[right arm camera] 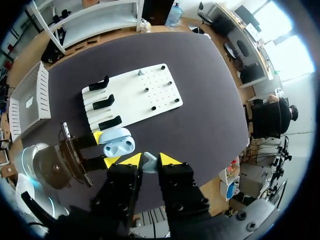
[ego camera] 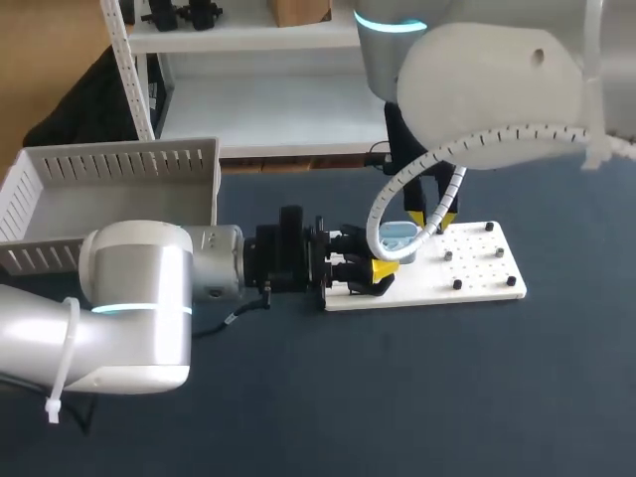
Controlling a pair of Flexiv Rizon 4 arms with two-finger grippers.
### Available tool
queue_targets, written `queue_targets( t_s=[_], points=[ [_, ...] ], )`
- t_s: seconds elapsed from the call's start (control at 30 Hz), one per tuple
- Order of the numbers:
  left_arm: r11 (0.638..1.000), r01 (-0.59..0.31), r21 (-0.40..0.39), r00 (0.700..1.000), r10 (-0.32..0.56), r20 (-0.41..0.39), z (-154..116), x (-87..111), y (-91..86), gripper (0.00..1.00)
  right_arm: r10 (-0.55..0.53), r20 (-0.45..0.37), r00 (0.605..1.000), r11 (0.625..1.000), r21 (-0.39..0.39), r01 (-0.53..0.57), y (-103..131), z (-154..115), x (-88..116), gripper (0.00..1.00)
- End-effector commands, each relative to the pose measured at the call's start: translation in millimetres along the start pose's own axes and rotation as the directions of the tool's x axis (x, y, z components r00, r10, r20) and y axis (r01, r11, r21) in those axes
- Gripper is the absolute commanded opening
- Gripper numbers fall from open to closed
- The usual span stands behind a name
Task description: Pick up each earbud case from the left stands, insert the matching earbuds, close the lid, and place the case in the box.
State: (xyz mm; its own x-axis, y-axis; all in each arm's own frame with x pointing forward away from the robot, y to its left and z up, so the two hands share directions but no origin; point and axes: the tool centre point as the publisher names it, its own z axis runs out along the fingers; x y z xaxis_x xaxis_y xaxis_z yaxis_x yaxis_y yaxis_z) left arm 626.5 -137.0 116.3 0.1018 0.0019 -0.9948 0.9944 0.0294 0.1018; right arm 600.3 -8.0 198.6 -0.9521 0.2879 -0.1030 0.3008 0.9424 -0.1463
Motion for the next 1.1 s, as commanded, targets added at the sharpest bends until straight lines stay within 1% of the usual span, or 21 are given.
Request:
queue_targets(
  t_s=[0.03,0.5,1.1],
  points=[
    [1.000,-0.002,-0.009,1.000,0.002,0.000,0.9,-0.1,-2.0,0.00,0.002,-0.005,1.000,1.000,-0.002,-0.002,5.6,1.5,-1.3,0.00],
    [1.000,-0.002,-0.009,1.000,0.002,0.000,0.9,-0.1,-2.0,0.00,-0.009,-0.025,1.000,1.000,-0.003,0.009,24.1,5.0,-4.3,0.00],
    [1.000,-0.002,-0.009,1.000,0.002,0.000,0.9,-0.1,-2.0,0.00,-0.005,-0.059,0.998,1.000,0.010,0.006,28.5,15.5,-4.1,0.00]
  ],
)
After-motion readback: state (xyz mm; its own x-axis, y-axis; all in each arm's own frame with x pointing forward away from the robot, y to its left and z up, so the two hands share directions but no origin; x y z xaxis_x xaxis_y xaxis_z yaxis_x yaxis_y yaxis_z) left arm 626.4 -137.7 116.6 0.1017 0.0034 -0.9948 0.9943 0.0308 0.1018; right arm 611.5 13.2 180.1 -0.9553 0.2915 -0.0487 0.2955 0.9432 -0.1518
